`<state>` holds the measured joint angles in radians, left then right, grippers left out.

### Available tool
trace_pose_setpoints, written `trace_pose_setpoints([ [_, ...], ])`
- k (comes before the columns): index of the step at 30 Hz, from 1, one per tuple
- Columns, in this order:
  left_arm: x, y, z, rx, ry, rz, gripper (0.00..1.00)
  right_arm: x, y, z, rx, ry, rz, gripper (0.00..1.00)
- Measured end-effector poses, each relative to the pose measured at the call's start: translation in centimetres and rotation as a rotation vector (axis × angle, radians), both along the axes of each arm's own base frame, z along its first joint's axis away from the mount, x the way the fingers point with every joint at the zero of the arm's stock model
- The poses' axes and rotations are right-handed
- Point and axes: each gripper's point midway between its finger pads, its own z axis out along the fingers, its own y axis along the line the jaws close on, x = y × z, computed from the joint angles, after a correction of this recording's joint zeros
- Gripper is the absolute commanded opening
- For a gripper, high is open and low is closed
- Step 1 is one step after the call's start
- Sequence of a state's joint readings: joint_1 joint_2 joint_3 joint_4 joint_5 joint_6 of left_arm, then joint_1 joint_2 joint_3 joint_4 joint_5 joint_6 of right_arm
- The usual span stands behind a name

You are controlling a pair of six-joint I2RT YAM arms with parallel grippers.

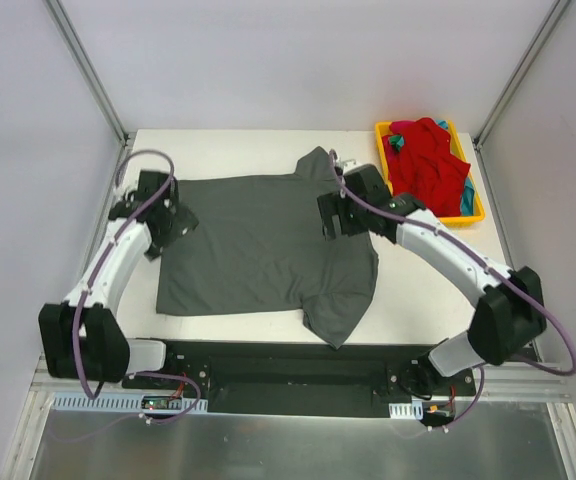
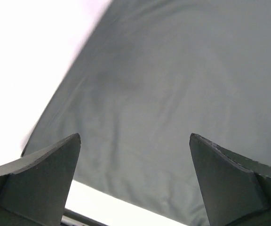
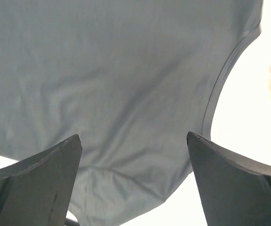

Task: Fold and stack the t-shirts
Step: Flatten out the tshirt, then grap the side of the flattened tshirt closest away from the robot with both arms

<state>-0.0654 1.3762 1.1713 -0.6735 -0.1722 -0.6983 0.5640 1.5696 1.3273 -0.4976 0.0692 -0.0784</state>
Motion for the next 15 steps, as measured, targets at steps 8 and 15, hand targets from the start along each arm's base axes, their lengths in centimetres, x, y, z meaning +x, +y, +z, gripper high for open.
trace_pose_setpoints([
  [8,-13.7,2.4,-9.3,0.026,0.198,0.26,0.92,-8.4,-1.9,-5.1,-0.018,0.088,0.018,0.96],
  [15,-16.9,3.0,-11.7,0.002,0.172,0.407,0.67,-10.4,-2.7,-5.8,0.0,0.086,0.016,0.96],
])
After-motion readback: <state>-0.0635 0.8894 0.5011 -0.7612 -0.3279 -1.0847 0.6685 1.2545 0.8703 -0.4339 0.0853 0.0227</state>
